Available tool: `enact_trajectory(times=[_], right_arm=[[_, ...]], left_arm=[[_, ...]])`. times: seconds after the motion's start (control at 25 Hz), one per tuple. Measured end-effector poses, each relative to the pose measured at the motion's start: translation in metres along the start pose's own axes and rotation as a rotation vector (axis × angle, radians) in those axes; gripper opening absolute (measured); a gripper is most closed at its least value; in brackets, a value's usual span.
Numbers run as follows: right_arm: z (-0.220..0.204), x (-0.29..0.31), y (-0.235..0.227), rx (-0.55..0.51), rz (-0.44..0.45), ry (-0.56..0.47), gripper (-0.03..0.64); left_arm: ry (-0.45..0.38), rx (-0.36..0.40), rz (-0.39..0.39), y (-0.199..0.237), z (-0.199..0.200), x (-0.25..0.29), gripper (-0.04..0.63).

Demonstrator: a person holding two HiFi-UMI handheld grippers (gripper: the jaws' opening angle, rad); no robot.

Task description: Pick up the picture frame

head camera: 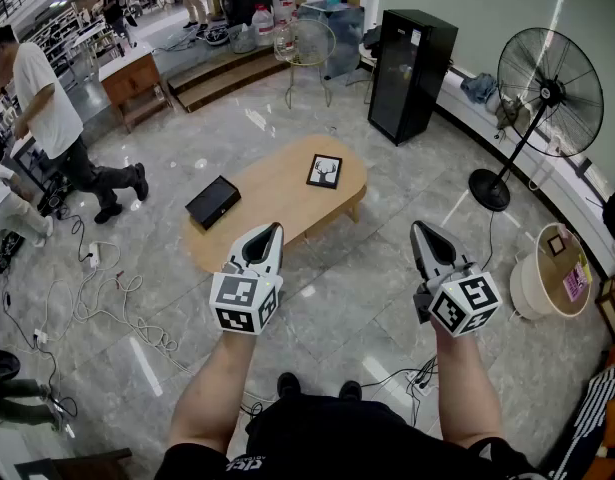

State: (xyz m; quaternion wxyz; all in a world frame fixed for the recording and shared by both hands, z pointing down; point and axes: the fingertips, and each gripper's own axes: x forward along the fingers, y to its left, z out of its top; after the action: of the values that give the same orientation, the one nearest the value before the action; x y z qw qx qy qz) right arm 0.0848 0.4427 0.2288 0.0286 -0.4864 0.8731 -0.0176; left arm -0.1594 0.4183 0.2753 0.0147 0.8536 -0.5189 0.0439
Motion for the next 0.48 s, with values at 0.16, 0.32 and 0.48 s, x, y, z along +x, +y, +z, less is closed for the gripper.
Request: enact_trajectory(times=[0.16,0.32,0.48], right_arm=[[0.0,-0.011,0.01,-0.012,-0.007,0.005,0.002],[0.003,-0.023,0.011,-0.032,-0.013,0.001,0.002],[-0.001,-0.042,0.0,-0.05,-0.013,0.01,0.002]], left_arm=[[0.014,-0.012,0.014,-0.001,-0.001,-0.011,0.005],[0.017,0.004,0.012,-0.006,0.001,-0.016,0.005],[0.039,0.017,0.032,-0.017,-0.005,-0.017,0.005]])
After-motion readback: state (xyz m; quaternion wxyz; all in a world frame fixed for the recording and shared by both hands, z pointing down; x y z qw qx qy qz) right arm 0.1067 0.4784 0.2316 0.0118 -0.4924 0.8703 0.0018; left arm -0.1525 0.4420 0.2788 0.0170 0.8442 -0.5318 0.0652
